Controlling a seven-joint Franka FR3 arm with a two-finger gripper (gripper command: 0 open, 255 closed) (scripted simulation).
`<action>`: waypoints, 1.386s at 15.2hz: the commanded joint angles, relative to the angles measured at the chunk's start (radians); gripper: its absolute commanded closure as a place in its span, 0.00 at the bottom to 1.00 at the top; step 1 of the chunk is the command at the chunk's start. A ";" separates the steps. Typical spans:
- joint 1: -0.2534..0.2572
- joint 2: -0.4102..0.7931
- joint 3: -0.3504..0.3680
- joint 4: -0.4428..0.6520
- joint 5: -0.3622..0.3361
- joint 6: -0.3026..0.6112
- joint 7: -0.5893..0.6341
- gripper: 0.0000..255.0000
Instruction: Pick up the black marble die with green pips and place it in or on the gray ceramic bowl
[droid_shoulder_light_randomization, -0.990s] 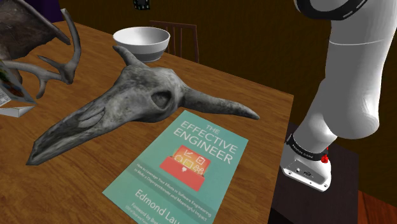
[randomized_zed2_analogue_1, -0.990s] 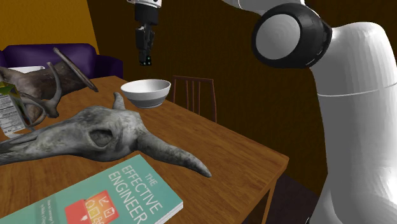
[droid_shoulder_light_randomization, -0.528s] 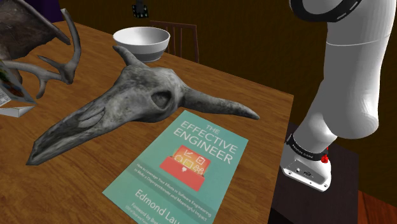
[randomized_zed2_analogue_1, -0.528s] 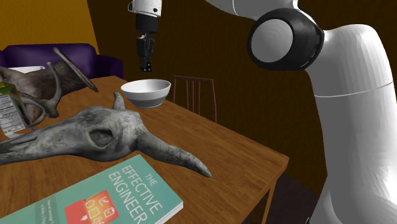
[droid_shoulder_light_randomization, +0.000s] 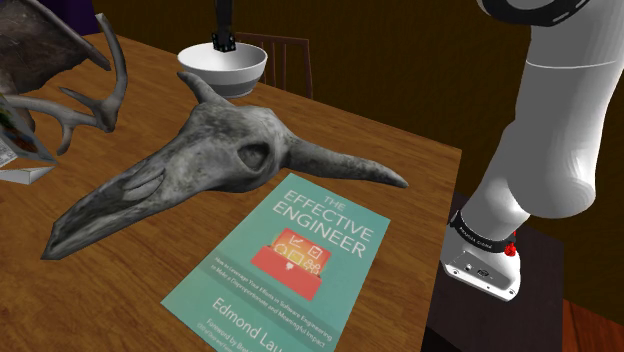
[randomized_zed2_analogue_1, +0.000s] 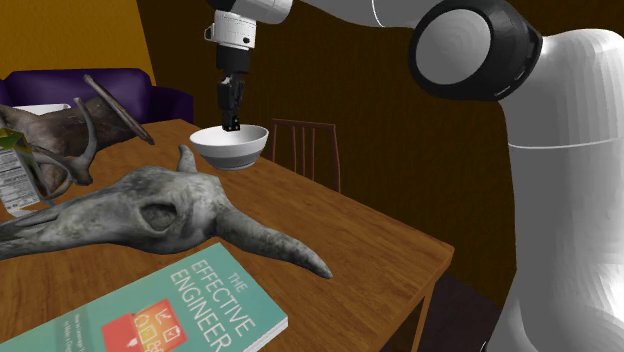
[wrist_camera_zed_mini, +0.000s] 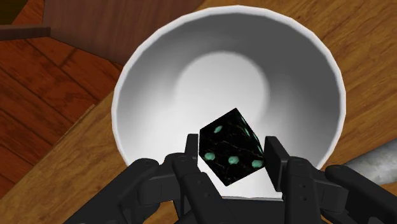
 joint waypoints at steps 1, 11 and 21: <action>0.002 -0.011 0.000 -0.034 0.000 0.024 -0.001 1.00; 0.002 -0.011 0.000 -0.034 0.000 0.024 -0.001 0.00; -0.008 0.040 -0.002 0.175 0.001 -0.134 0.007 0.00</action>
